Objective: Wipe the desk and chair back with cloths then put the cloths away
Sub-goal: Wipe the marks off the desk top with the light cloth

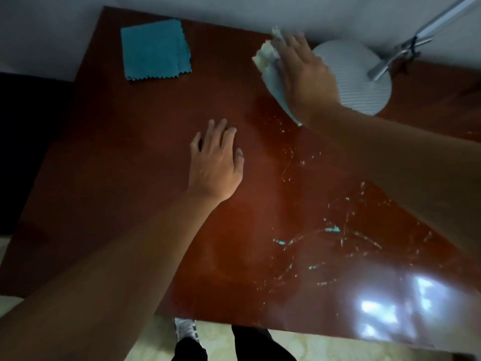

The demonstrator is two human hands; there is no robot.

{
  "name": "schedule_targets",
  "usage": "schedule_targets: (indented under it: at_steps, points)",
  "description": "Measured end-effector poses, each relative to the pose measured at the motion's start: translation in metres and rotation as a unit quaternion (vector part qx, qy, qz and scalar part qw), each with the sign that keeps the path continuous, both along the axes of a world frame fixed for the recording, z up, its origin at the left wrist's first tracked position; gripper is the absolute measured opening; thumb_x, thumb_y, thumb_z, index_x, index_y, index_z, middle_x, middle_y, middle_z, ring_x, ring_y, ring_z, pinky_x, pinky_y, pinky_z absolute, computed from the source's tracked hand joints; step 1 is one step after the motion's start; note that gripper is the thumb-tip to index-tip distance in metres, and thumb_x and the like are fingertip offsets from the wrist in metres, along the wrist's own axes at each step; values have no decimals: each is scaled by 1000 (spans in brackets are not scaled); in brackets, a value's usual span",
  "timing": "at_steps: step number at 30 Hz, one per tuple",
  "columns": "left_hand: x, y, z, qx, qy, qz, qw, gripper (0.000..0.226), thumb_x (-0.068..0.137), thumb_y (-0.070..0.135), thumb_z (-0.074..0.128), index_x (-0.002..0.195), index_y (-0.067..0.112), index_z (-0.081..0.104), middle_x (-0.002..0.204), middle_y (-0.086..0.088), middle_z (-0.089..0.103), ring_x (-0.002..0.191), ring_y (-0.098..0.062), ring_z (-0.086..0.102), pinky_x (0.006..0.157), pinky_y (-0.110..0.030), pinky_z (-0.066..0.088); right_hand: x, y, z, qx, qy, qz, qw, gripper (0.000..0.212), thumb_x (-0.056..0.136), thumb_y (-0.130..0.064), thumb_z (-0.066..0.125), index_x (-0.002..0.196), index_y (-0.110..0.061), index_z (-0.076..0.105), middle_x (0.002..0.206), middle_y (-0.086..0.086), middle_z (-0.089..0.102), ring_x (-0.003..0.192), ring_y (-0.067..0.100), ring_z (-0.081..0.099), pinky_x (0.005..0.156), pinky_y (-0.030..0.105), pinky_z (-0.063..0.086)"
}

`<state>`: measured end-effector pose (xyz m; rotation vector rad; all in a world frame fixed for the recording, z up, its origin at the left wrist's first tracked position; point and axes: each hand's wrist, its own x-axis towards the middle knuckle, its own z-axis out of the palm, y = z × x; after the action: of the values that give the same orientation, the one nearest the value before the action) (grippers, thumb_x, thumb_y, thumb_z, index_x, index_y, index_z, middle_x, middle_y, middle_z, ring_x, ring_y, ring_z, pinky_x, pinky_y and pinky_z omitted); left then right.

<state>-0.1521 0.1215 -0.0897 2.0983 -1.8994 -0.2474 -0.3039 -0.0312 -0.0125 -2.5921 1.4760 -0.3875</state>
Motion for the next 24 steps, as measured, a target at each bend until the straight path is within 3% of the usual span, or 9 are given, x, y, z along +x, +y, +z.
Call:
schedule_targets:
  at_steps: [3, 6, 8, 10, 13, 16, 19, 22, 24]
  points:
    - [-2, -9, -7, -12, -22, 16, 1000, 48, 100, 35, 37, 141, 11, 46, 154, -11, 40, 148, -28, 25, 120, -49, 19, 4, -32, -12, 17, 82, 67, 994, 52, 104, -37, 21, 151, -17, 34, 162, 4, 26, 150, 26, 21, 107, 58, 35]
    - [-2, -8, -9, -29, -12, 26, 999, 46, 99, 35, 36, 137, 11, 50, 151, -10, 45, 147, -27, 29, 120, -48, 22, 4, -43, -36, 25, 196, 157, 967, 55, 105, -41, 22, 152, -15, 33, 162, 5, 25, 150, 27, 19, 112, 60, 20]
    - [-2, -9, -9, -32, -12, 34, 999, 45, 99, 35, 37, 136, 11, 50, 150, -9, 46, 147, -25, 30, 120, -47, 22, 0, -53, -49, 29, 183, 169, 968, 49, 108, -30, 28, 153, -11, 30, 162, 9, 25, 150, 28, 19, 118, 52, 13]
    - [-2, -9, -10, -33, -15, 34, 999, 44, 99, 34, 39, 135, 11, 51, 149, -8, 47, 146, -25, 30, 120, -46, 22, 0, -57, -53, 39, 154, 167, 973, 50, 108, -27, 28, 154, -10, 27, 162, 12, 24, 150, 30, 21, 120, 48, 18]
    - [-3, -8, -10, -39, -15, 32, 999, 43, 99, 33, 41, 134, 11, 52, 149, -9, 48, 146, -25, 32, 120, -46, 23, -4, -31, -52, 64, 142, 162, 975, 51, 108, -31, 28, 154, -10, 26, 161, 13, 25, 150, 30, 21, 121, 52, 20]
    - [-4, -9, -7, -44, -9, 32, 998, 43, 99, 31, 43, 134, 10, 53, 148, -10, 48, 146, -26, 32, 119, -47, 23, -26, 23, -55, 95, 98, 248, 959, 49, 105, -24, 33, 151, -5, 33, 158, 18, 29, 148, 35, 24, 122, 51, 18]
    - [-4, -8, -9, -48, -12, 32, 998, 43, 99, 31, 43, 134, 10, 53, 148, -9, 48, 146, -26, 32, 119, -47, 23, -40, 18, -52, 80, 135, 332, 930, 52, 100, -25, 33, 150, -8, 37, 158, 17, 31, 147, 37, 24, 122, 51, 17]
    - [-4, -8, -10, -45, -14, 35, 998, 43, 98, 31, 44, 134, 11, 53, 149, -8, 48, 146, -25, 32, 120, -45, 22, -27, -24, -56, 67, 161, 255, 951, 53, 102, -30, 31, 153, -14, 32, 161, 15, 24, 149, 40, 15, 118, 66, 10]
    - [-3, -9, -10, -48, -12, 38, 998, 42, 97, 30, 44, 133, 11, 53, 148, -8, 48, 145, -25, 33, 120, -45, 22, -21, -21, -59, 79, 135, 196, 968, 52, 105, -31, 26, 153, -12, 30, 161, 16, 23, 150, 39, 15, 117, 63, 16]
